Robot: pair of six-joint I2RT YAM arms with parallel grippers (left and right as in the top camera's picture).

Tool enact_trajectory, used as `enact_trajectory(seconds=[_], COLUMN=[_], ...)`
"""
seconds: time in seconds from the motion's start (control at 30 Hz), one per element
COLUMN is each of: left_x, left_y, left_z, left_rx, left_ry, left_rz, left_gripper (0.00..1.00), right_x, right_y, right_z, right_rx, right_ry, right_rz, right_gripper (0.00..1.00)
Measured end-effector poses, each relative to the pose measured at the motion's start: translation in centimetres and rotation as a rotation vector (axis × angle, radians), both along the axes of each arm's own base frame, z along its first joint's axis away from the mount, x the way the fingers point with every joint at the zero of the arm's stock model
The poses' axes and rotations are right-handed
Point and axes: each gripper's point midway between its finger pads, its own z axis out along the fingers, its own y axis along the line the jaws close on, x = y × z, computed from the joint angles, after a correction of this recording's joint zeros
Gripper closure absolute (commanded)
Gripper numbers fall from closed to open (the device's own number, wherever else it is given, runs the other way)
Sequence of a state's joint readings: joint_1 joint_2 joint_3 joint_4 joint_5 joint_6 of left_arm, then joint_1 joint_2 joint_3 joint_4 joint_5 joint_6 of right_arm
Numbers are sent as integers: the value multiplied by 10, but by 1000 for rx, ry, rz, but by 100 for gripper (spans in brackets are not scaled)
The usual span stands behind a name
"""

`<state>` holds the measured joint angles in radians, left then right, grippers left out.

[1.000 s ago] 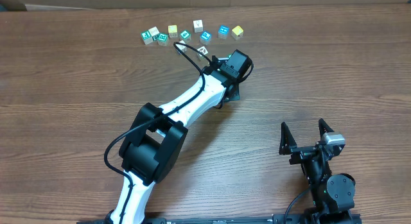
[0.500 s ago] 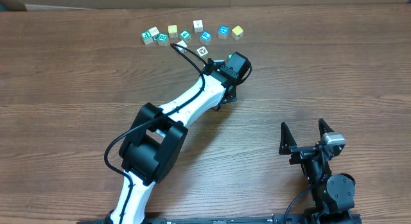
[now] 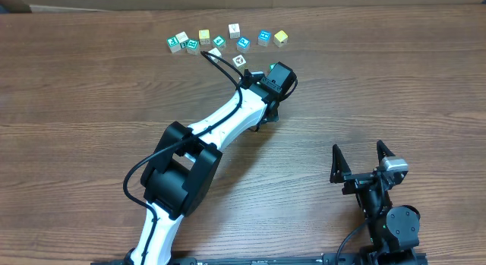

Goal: Form a horizontal line

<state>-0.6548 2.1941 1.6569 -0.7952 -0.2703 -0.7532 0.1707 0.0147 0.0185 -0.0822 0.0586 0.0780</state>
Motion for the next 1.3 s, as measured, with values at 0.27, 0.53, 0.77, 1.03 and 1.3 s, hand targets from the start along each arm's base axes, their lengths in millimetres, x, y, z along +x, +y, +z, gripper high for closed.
enact_trajectory(seconds=[0.27, 0.53, 0.77, 1.03, 1.3], left_x=[-3, -6, -8, -11, -13], left_y=[3, 6, 7, 10, 11], left_z=[-1, -2, -2, -3, -3], left_rx=[14, 25, 31, 42, 47], left_ry=[12, 26, 35, 48, 55], left_rz=[1, 1, 1, 1, 1], left_gripper=[96, 96, 96, 96, 96], right_x=[0, 0, 0, 0, 0], right_y=[0, 0, 0, 0, 0], right_z=[0, 0, 0, 0, 0], right_rx=[0, 0, 0, 0, 0], right_ry=[0, 0, 0, 0, 0], right_rz=[0, 0, 0, 0, 0], right_gripper=[0, 0, 0, 0, 0])
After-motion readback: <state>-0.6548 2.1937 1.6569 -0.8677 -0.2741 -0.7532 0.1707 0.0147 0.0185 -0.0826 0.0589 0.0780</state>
